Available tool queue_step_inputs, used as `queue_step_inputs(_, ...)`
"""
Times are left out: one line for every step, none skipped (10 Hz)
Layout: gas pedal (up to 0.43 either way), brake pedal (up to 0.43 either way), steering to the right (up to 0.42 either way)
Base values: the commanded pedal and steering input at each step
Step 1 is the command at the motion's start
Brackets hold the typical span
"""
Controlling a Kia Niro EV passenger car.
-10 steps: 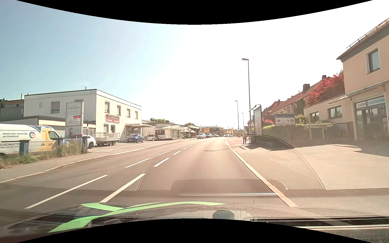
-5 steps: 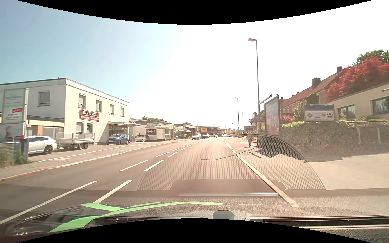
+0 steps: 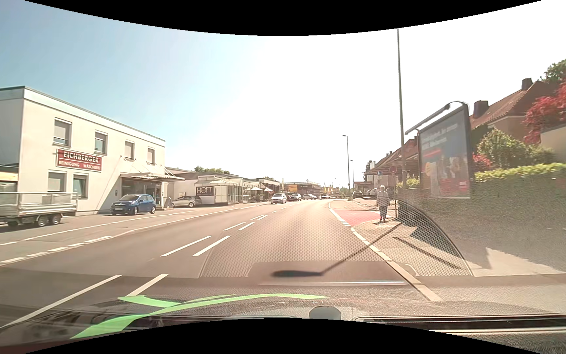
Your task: Follow the waypoints while adhering to traffic rules and regulations
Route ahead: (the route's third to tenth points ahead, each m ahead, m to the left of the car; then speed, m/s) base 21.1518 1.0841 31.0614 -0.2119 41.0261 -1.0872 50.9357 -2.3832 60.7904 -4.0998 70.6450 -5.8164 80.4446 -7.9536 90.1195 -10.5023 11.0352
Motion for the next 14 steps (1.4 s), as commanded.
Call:
queue_step_inputs(0.15, 0.0, 0.009)
queue_step_inputs(0.15, 0.0, 0.009)
queue_step_inputs(0.15, 0.0, 0.007)
queue_step_inputs(0.15, 0.0, 0.006)
queue_step_inputs(0.15, 0.0, 0.006)
queue_step_inputs(0.15, 0.0, 0.006)
queue_step_inputs(0.15, 0.0, 0.006)
queue_step_inputs(0.15, 0.0, 0.006)
queue_step_inputs(0.15, 0.0, 0.006)
queue_step_inputs(0.15, 0.0, 0.006)
queue_step_inputs(0.15, 0.0, 0.006)
queue_step_inputs(0.15, 0.0, 0.006)
queue_step_inputs(0.15, 0.0, 0.006)
queue_step_inputs(0.15, 0.0, 0.008)
